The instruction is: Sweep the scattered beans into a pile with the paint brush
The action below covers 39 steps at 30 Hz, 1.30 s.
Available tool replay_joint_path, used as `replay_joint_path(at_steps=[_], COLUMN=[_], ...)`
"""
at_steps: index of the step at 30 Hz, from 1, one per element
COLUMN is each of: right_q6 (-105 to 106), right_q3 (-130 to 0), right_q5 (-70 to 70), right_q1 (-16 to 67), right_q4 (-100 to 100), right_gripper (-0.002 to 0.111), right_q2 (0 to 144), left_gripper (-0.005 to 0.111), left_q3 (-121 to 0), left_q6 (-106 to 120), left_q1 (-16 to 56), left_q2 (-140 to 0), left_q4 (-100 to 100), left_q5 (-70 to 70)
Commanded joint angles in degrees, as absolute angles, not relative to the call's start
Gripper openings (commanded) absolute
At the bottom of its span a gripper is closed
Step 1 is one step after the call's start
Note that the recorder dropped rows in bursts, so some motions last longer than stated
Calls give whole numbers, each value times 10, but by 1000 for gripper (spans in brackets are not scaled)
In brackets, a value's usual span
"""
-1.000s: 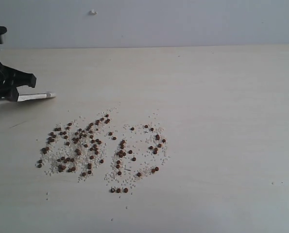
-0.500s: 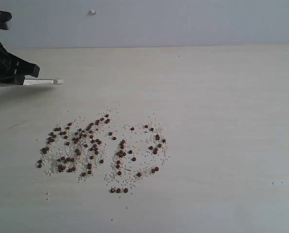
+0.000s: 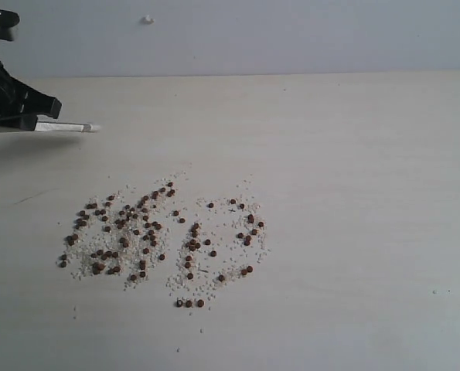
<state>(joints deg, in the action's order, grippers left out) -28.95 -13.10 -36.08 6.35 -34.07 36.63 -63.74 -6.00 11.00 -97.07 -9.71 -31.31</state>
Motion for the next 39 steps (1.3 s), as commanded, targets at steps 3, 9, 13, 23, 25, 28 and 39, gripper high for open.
replay_joint_path(at_steps=[3, 9, 13, 23, 25, 28, 39], right_q6=[-359, -236, -221, -221, -222, -222, -221], right_q3=[-358, -531, -636, -867, -888, -898, -909], right_q5=[-587, -518, -518, -455, -455, -455, -483], right_q1=[87, 203, 258, 350, 352, 353, 357], right_q4=[-655, -652, -649, -648, -644, -641, -611], right_gripper=[2, 39, 52, 56, 56, 56, 55], right_q2=[856, 1102, 1189, 1340, 1359, 1377, 1393], left_gripper=[0, 0, 0, 0, 0, 0, 0], left_q3=[-641, -653, -662, -662, -662, -662, -662], left_q6=[-59, 4, 76, 152, 172, 172, 194], left_q1=[108, 108, 108, 108, 108, 108, 108], left_q2=[-964, -964, -964, -964, -964, -964, -964], left_q4=[-82, -25, 47, 129, 147, 149, 186], left_q5=[-347, -382, -402, -402, -403, -403, -402])
